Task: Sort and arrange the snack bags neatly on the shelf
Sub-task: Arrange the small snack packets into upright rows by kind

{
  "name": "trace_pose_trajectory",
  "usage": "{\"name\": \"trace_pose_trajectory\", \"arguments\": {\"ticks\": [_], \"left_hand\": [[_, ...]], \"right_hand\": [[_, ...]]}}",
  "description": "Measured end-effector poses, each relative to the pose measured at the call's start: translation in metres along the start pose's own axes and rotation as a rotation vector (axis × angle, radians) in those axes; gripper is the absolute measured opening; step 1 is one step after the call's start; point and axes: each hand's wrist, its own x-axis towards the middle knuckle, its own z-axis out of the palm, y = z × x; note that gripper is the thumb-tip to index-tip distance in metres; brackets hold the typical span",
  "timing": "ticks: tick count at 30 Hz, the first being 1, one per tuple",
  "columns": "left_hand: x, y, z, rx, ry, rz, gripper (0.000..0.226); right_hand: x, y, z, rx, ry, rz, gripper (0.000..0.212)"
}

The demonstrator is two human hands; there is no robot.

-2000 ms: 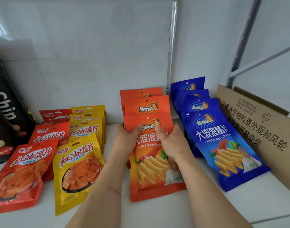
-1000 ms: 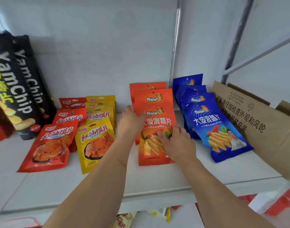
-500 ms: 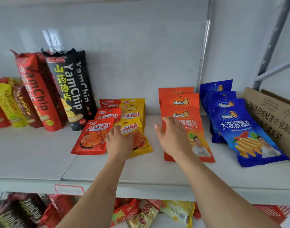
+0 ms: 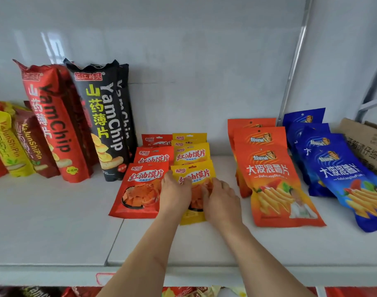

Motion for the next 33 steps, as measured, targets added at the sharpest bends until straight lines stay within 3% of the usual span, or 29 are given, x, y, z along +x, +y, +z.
{"name": "trace_pose_trajectory", "arguments": {"ticks": [33], "left_hand": [[0.071,0.013,0.028,0.258,-0.043,-0.114,0.069]], "right_hand": [[0.013,0.000,0.002,-0.026,-0.008,0.125,0.053]]}}
